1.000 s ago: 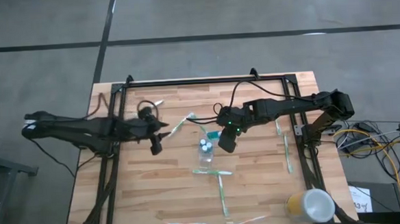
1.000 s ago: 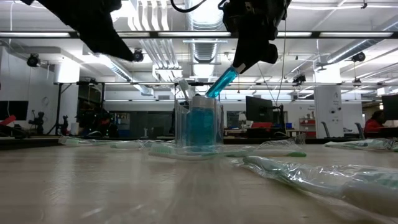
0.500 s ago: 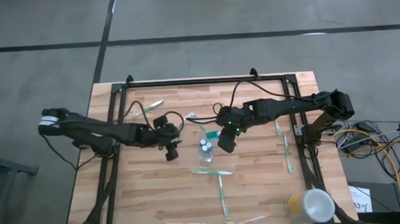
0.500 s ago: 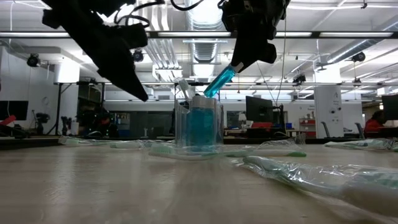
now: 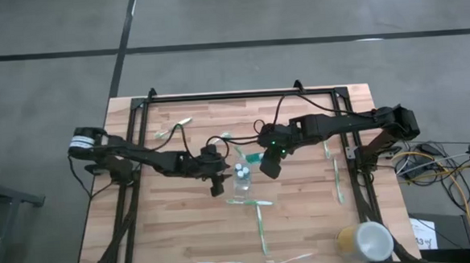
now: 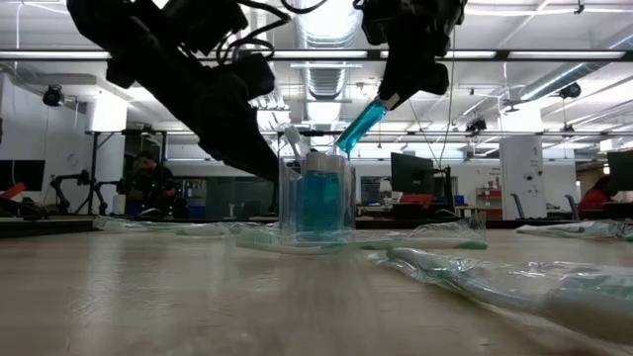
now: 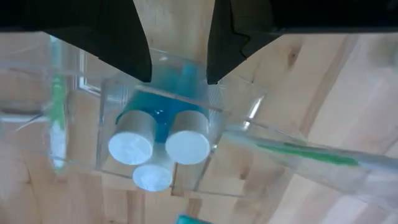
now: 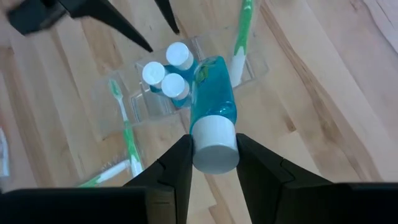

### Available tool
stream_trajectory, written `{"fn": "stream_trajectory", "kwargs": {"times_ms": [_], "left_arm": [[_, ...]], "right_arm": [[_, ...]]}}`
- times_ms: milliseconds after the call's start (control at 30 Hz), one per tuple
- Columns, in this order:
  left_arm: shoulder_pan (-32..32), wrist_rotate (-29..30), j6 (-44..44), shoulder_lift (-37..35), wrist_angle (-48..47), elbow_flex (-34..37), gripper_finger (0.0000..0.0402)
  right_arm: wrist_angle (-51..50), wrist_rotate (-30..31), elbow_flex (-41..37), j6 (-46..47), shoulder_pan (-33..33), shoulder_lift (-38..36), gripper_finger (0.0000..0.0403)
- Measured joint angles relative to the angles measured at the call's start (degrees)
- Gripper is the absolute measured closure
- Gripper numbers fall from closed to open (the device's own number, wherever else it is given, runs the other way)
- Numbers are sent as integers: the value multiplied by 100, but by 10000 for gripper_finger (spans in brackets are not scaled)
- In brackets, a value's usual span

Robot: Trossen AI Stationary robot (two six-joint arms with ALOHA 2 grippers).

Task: Pick & Place toothbrushing station
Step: Put the blue mouthwash bottle into the middle of the transparent organizer

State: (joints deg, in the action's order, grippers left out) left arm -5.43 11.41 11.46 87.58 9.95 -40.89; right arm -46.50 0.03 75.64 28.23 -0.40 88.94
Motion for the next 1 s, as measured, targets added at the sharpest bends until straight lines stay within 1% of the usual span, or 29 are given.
{"fn": "stream_trajectory", "kwargs": {"times_ms": [267,500,800,867,1000], "left_arm": [[12,-8,-70,270,608,1,241],[99,-10,-127,262,654,1,241],[314,-10,-138,424,762,1,241],[359,-81,-165,483,975,1,241],[428,-404,-288,603,1282,1,241]], "right_arm": [[-235,4,2,28,2,-212,298],[-579,40,2,28,0,-273,298],[-564,168,2,28,-4,-272,298],[-562,166,2,27,-4,-272,298],[-563,166,2,26,-4,-272,298]]}}
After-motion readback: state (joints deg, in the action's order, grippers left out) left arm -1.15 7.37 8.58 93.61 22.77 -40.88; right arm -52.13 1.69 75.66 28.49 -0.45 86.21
